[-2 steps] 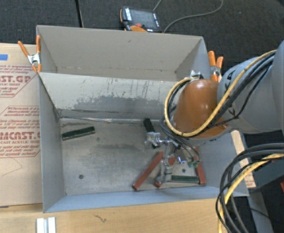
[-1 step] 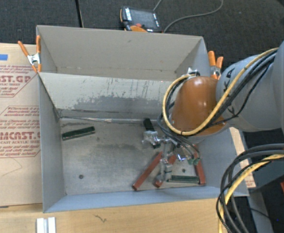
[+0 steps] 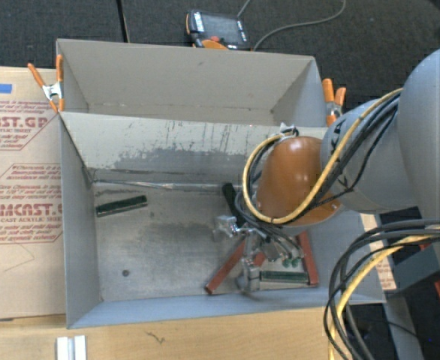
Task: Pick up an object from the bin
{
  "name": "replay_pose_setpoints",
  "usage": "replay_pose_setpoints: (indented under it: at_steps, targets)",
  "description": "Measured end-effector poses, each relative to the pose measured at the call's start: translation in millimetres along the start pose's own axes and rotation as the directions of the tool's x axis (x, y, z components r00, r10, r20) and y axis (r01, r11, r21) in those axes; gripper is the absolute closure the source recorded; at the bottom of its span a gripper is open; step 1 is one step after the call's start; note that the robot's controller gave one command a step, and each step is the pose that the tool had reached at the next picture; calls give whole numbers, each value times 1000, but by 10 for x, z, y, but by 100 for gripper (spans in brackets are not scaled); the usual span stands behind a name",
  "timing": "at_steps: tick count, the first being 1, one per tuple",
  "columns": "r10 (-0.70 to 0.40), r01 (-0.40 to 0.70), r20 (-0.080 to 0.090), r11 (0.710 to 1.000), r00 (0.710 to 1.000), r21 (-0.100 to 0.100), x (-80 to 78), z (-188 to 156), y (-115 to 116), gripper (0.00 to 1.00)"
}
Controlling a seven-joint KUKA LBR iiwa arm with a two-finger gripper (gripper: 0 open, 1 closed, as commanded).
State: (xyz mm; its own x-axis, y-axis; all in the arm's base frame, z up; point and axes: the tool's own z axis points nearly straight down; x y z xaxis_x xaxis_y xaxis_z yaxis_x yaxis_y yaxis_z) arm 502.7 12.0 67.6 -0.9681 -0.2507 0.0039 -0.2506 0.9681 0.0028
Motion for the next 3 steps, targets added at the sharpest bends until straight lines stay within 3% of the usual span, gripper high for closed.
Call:
replay_pose_setpoints:
  at_steps: [1,2,3]
  targets:
    - [0,0,4,1000,1000,1,-4,-1,9,0]
    - [0,0,2,1000,1000,0,-3,-13,12,100]
    - [1,-1,6,1000,1000,3,-6,-239,14,100]
